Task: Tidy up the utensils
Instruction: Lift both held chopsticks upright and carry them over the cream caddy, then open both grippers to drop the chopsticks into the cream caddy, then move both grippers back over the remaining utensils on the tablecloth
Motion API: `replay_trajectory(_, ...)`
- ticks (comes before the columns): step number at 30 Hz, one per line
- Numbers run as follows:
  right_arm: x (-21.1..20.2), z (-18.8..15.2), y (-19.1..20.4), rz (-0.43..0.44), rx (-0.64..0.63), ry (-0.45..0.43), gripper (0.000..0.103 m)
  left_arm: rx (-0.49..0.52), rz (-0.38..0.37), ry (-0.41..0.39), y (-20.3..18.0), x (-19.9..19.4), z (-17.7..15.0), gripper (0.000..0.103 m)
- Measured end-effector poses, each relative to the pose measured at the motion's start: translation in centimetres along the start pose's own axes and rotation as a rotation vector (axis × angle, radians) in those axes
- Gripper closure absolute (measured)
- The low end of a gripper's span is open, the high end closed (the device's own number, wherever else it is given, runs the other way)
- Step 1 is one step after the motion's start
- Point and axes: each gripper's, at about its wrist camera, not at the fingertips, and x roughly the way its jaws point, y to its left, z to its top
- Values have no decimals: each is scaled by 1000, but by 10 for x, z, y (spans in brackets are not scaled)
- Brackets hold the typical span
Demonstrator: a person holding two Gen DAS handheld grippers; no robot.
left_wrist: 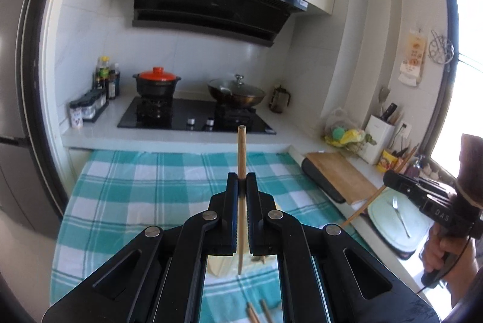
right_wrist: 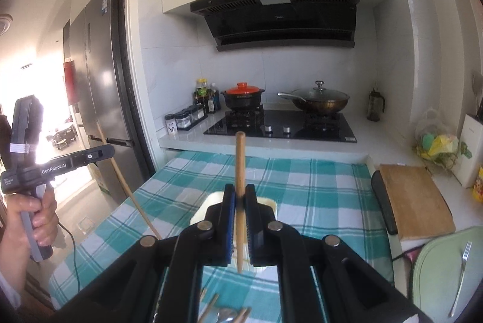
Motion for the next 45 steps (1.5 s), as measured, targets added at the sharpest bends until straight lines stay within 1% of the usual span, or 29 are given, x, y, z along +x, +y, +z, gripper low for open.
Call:
replay_trajectory(2, 18, 13, 0, 6, -3, -9, 96, 11, 13, -14, -3, 18, 12, 101)
replay_trajectory(4, 40, 22, -1, -3, -10, -12, 96, 15, 31, -12, -5, 40, 16, 101)
replay_trajectory(5, 52, 24, -2, -2, -10, -2, 96, 11, 34, 0, -5, 52, 16, 101)
replay_trajectory(7, 81, 23, -6, 3, 4, 45, 96, -2, 42, 45, -3, 78, 12, 101)
replay_trajectory(10, 124, 10, -17, 17, 51, 154, 96, -23, 50, 127, 3, 116, -2, 101)
replay_trajectory(15, 182, -18, -41, 37, 137, 305, 96, -59, 58, 240, 12, 161, -29, 101)
replay_trajectory(18, 201, -31, -55, 32, 174, 344, 96, -77, 78, 283, 17, 177, -41, 100)
replay_trajectory(20, 210, -34, -63, 29, 199, 352, 96, -90, 88, 298, 18, 184, -45, 100)
replay_trajectory(22, 215, -34, -69, 24, 223, 356, 94, -109, 104, 307, 22, 189, -44, 93)
replay_trajectory(24, 218, -31, -74, 11, 236, 358, 86, -127, 117, 300, 26, 189, -42, 67)
replay_trajectory(25, 216, -29, -74, 6, 241, 349, 80, -130, 128, 288, 27, 187, -41, 59)
replay_trajectory(26, 212, -26, -74, 0, 244, 337, 74, -130, 136, 276, 28, 181, -39, 56)
replay_trajectory(27, 207, -22, -75, -1, 247, 324, 70, -128, 139, 267, 29, 176, -38, 50)
replay_trajectory(28, 202, -19, -76, 0, 250, 308, 61, -124, 144, 256, 29, 169, -37, 41)
replay_trajectory(29, 193, -16, -75, 0, 248, 290, 55, -117, 149, 242, 30, 161, -37, 37)
replay_trajectory(31, 175, -14, -72, -8, 229, 264, 54, -91, 164, 207, 27, 138, -39, 19)
replay_trajectory(33, 153, -17, -66, -27, 194, 246, 52, -71, 178, 184, 26, 113, -44, 7)
replay_trajectory(35, 129, -27, -60, -50, 143, 236, 46, -68, 178, 162, 26, 86, -53, 5)
replay_trajectory(36, 117, -35, -57, -63, 110, 233, 46, -69, 180, 157, 27, 75, -58, 5)
replay_trajectory(39, 84, -65, -50, -144, 9, 238, 41, -77, 171, 133, 28, 40, -84, 4)
replay_trajectory(41, 61, -89, -46, -189, -34, 246, 35, -71, 184, 155, 30, 24, -104, 3)
replay_trajectory(42, 49, -100, -45, -198, -44, 250, 33, -61, 194, 172, 31, 16, -118, 3)
replay_trajectory(44, 27, -124, -41, -219, -57, 261, 26, -39, 222, 196, 31, 2, -142, 4)
replay_trajectory(45, 17, -136, -38, -229, -64, 265, 24, -29, 229, 209, 31, -4, -154, 4)
